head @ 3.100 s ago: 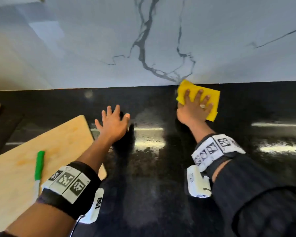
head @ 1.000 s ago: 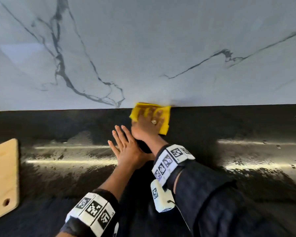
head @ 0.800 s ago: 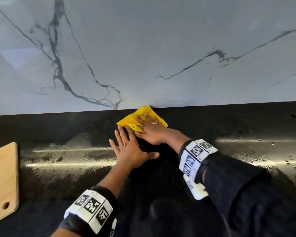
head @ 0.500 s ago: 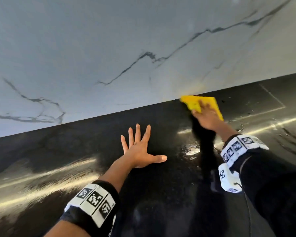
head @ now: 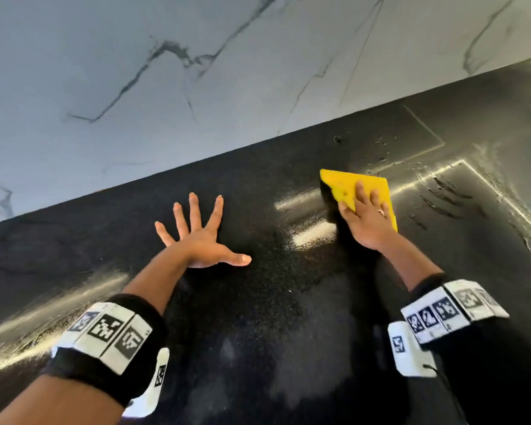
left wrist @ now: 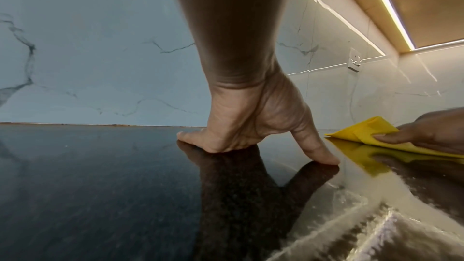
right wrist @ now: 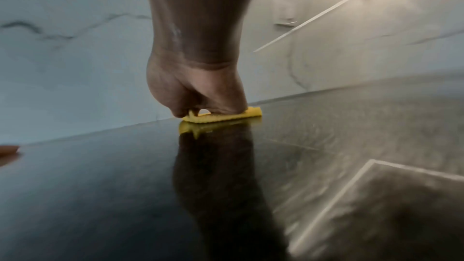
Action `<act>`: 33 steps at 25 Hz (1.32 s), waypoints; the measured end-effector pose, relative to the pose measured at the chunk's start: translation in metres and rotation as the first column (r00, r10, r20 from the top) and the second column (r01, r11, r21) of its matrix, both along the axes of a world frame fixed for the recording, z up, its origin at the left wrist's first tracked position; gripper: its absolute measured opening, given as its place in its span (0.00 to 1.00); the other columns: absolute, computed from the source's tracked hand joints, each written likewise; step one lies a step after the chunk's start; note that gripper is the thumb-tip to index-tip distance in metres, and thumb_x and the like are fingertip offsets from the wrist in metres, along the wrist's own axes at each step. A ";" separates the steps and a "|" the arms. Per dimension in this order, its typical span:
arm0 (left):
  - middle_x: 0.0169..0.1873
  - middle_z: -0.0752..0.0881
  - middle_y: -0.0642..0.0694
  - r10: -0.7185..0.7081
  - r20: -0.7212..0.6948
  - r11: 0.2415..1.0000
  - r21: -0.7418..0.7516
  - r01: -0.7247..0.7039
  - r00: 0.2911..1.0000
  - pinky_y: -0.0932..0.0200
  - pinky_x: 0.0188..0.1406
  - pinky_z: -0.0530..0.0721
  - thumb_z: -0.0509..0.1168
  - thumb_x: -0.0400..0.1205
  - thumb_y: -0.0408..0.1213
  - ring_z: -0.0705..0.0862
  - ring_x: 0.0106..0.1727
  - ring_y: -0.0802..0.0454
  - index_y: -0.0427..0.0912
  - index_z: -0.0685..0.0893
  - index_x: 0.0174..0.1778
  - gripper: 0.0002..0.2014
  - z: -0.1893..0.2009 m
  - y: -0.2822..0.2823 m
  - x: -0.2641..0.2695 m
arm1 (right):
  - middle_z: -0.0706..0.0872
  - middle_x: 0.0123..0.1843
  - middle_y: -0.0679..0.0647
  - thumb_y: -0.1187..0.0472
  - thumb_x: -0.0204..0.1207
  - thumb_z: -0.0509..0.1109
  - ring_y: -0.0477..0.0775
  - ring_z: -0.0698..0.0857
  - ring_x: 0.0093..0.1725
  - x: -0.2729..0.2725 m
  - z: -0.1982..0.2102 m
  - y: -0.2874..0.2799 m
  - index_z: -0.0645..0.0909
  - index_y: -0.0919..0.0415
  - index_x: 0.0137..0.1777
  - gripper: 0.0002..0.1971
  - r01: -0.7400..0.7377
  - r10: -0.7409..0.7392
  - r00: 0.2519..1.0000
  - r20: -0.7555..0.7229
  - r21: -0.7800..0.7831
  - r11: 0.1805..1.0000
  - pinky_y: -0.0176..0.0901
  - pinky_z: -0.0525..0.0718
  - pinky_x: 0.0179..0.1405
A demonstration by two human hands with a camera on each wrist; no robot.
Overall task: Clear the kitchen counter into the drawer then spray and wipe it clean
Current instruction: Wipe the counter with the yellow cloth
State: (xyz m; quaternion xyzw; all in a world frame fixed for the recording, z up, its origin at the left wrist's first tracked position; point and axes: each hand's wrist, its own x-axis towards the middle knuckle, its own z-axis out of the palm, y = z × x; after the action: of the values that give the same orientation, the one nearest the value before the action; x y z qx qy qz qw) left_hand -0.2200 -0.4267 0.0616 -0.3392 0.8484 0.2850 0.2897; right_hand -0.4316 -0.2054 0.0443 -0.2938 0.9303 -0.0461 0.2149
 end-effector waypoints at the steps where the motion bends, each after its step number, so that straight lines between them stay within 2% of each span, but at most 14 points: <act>1: 0.75 0.15 0.49 0.003 0.010 1.000 -0.002 -0.003 1.000 0.23 0.72 0.26 0.73 0.61 0.72 0.18 0.77 0.39 0.70 0.25 0.77 0.66 0.001 0.000 -0.003 | 0.33 0.88 0.51 0.44 0.89 0.48 0.64 0.35 0.86 0.003 -0.001 -0.004 0.45 0.39 0.86 0.28 0.112 -0.112 0.994 0.007 -0.022 0.993 0.64 0.37 0.84; 3: 0.75 0.15 0.46 0.006 0.032 1.000 -0.005 -0.006 0.999 0.19 0.71 0.30 0.77 0.60 0.67 0.19 0.77 0.34 0.69 0.24 0.77 0.69 0.008 -0.001 -0.014 | 0.28 0.87 0.51 0.42 0.88 0.48 0.66 0.30 0.85 0.056 -0.005 -0.018 0.39 0.34 0.85 0.29 0.000 0.000 1.000 -0.004 -0.012 1.000 0.67 0.34 0.82; 5: 0.75 0.15 0.42 -0.026 0.045 1.000 -0.009 0.027 0.999 0.17 0.70 0.32 0.81 0.57 0.63 0.20 0.77 0.31 0.67 0.22 0.77 0.74 0.013 -0.004 -0.025 | 0.25 0.85 0.48 0.39 0.86 0.45 0.61 0.25 0.83 0.125 -0.006 -0.014 0.36 0.30 0.83 0.29 -0.325 0.330 0.944 0.028 -0.108 0.940 0.64 0.30 0.80; 8: 0.73 0.13 0.41 -0.055 0.053 0.998 0.031 0.053 0.997 0.16 0.69 0.32 0.82 0.55 0.63 0.19 0.76 0.30 0.66 0.19 0.74 0.77 0.016 -0.009 -0.029 | 0.28 0.86 0.43 0.40 0.87 0.44 0.56 0.28 0.84 0.090 -0.006 -0.009 0.37 0.28 0.82 0.27 -0.464 0.467 0.884 0.008 -0.105 0.880 0.60 0.32 0.81; 11: 0.72 0.13 0.43 -0.065 0.038 0.997 0.040 0.063 0.997 0.16 0.69 0.31 0.82 0.54 0.63 0.17 0.75 0.31 0.67 0.18 0.74 0.77 0.013 -0.009 -0.027 | 0.34 0.88 0.52 0.46 0.89 0.43 0.65 0.37 0.86 -0.032 -0.003 -0.057 0.41 0.40 0.87 0.28 -0.076 0.076 0.997 0.011 0.025 0.997 0.69 0.39 0.83; 14: 0.71 0.11 0.43 -0.050 0.048 0.997 0.064 0.046 0.998 0.17 0.69 0.30 0.83 0.55 0.63 0.16 0.74 0.31 0.68 0.17 0.72 0.77 0.009 -0.012 -0.031 | 0.41 0.88 0.61 0.46 0.88 0.45 0.76 0.42 0.85 -0.088 0.004 -0.114 0.49 0.44 0.87 0.28 0.211 -0.212 0.977 -0.016 -0.040 0.977 0.78 0.44 0.80; 17: 0.70 0.10 0.43 -0.056 0.069 0.997 0.059 0.052 0.996 0.17 0.68 0.30 0.83 0.54 0.63 0.16 0.73 0.30 0.67 0.17 0.72 0.78 0.009 -0.013 -0.034 | 0.36 0.88 0.62 0.45 0.88 0.47 0.76 0.39 0.84 -0.011 0.001 -0.166 0.43 0.45 0.87 0.30 -0.082 0.082 0.997 -0.009 -0.029 0.996 0.77 0.40 0.79; 19: 0.70 0.10 0.44 -0.051 0.083 0.998 0.046 0.048 0.995 0.17 0.68 0.30 0.83 0.53 0.63 0.15 0.73 0.31 0.63 0.18 0.74 0.79 0.009 -0.013 -0.033 | 0.33 0.88 0.55 0.43 0.89 0.45 0.68 0.34 0.85 0.041 -0.002 -0.176 0.41 0.39 0.86 0.28 -0.447 0.448 0.893 0.047 -0.029 0.894 0.70 0.35 0.81; 21: 0.71 0.11 0.44 -0.045 0.071 0.999 0.026 0.044 0.996 0.17 0.69 0.30 0.83 0.52 0.63 0.16 0.74 0.32 0.60 0.18 0.75 0.80 0.008 -0.012 -0.032 | 0.37 0.89 0.50 0.43 0.89 0.46 0.60 0.36 0.87 0.025 -0.001 -0.162 0.45 0.38 0.86 0.27 -0.611 0.615 0.787 0.051 -0.075 0.788 0.62 0.36 0.84; 23: 0.72 0.12 0.44 -0.039 0.050 0.999 0.027 0.038 0.998 0.18 0.69 0.30 0.83 0.52 0.62 0.16 0.74 0.32 0.60 0.16 0.74 0.81 0.006 -0.013 -0.032 | 0.41 0.89 0.52 0.45 0.89 0.47 0.60 0.40 0.87 -0.036 0.004 -0.134 0.47 0.45 0.87 0.28 -0.479 0.479 0.878 0.001 -0.003 0.878 0.58 0.40 0.85; 25: 0.71 0.11 0.44 -0.043 0.048 0.999 0.034 0.042 0.998 0.18 0.69 0.29 0.83 0.53 0.62 0.16 0.73 0.32 0.60 0.15 0.73 0.81 0.002 -0.014 -0.032 | 0.40 0.89 0.55 0.45 0.89 0.46 0.66 0.40 0.87 -0.097 0.007 -0.106 0.48 0.51 0.88 0.29 -0.107 0.110 0.993 -0.043 0.056 0.993 0.65 0.42 0.84; 28: 0.70 0.10 0.44 -0.044 0.063 0.998 0.044 0.041 0.997 0.17 0.69 0.30 0.83 0.53 0.63 0.16 0.73 0.31 0.61 0.14 0.71 0.81 0.002 -0.016 -0.036 | 0.37 0.89 0.55 0.43 0.88 0.46 0.72 0.38 0.85 -0.101 0.008 -0.111 0.46 0.43 0.87 0.29 0.126 -0.126 0.992 -0.028 0.010 0.992 0.72 0.40 0.82; 30: 0.70 0.10 0.44 -0.046 0.065 0.998 0.042 0.043 0.997 0.16 0.70 0.31 0.83 0.52 0.63 0.16 0.73 0.31 0.62 0.14 0.71 0.81 0.001 -0.016 -0.036 | 0.34 0.88 0.56 0.42 0.88 0.45 0.72 0.36 0.85 -0.051 0.004 -0.129 0.42 0.38 0.86 0.28 -0.111 0.111 0.994 -0.016 -0.006 0.994 0.72 0.38 0.81; 33: 0.70 0.11 0.44 -0.055 0.060 0.998 0.026 0.053 0.997 0.17 0.70 0.31 0.83 0.51 0.64 0.17 0.74 0.31 0.63 0.15 0.72 0.81 0.002 -0.015 -0.034 | 0.29 0.87 0.49 0.43 0.89 0.47 0.59 0.31 0.84 0.039 -0.006 -0.097 0.39 0.33 0.84 0.28 -0.562 0.562 0.827 -0.011 -0.037 0.826 0.63 0.32 0.81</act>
State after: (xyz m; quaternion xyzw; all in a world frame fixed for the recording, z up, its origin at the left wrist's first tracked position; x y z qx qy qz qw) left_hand -0.2541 -0.4414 0.0637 -0.3211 0.8446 0.2769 0.3269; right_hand -0.3925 -0.3026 0.0380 -0.5584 0.8017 0.0012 0.2133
